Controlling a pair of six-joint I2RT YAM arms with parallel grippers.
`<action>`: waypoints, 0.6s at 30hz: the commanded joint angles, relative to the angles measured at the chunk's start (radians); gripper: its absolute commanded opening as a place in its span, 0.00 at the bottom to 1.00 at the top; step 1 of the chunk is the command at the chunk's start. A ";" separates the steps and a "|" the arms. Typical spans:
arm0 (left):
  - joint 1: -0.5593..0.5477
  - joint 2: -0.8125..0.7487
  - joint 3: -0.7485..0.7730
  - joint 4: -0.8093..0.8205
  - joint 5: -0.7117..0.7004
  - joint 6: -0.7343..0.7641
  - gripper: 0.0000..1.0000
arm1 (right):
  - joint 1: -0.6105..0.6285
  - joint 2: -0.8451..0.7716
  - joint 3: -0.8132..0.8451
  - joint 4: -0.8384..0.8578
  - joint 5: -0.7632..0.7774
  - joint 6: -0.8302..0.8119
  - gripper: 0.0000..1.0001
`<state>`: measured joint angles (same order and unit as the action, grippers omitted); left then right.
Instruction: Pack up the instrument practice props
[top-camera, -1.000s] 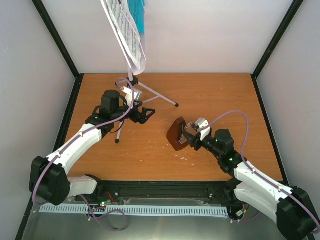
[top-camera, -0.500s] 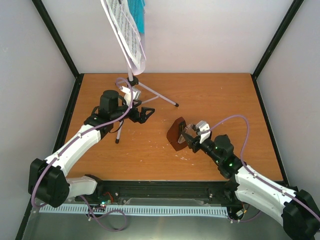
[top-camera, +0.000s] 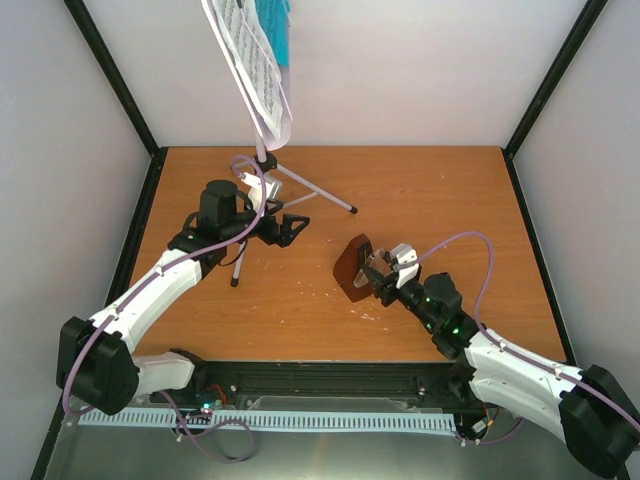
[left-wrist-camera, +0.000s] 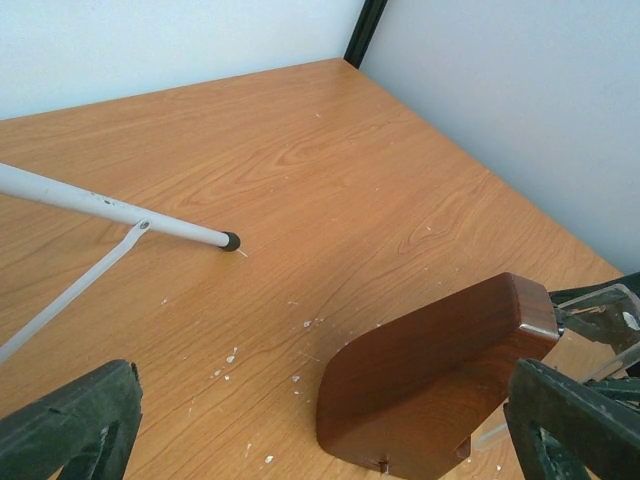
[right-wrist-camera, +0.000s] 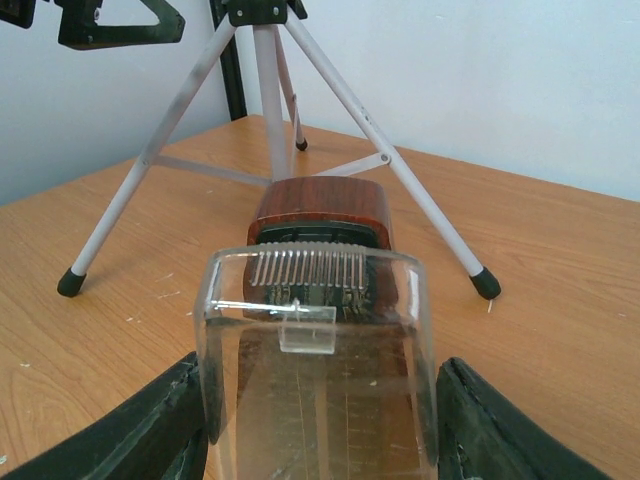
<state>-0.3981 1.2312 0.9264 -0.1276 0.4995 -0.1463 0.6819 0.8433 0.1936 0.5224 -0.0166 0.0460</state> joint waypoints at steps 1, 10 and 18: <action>0.004 -0.014 0.009 0.010 -0.007 0.014 1.00 | 0.017 0.016 -0.010 0.083 0.021 0.019 0.44; 0.003 -0.009 0.012 0.009 -0.004 0.013 0.99 | 0.060 0.036 -0.013 0.104 0.080 0.007 0.44; 0.004 -0.012 0.012 0.010 0.005 0.011 0.99 | 0.065 0.086 -0.017 0.133 0.081 -0.012 0.44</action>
<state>-0.3981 1.2312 0.9264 -0.1276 0.4973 -0.1463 0.7361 0.9062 0.1879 0.5945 0.0460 0.0521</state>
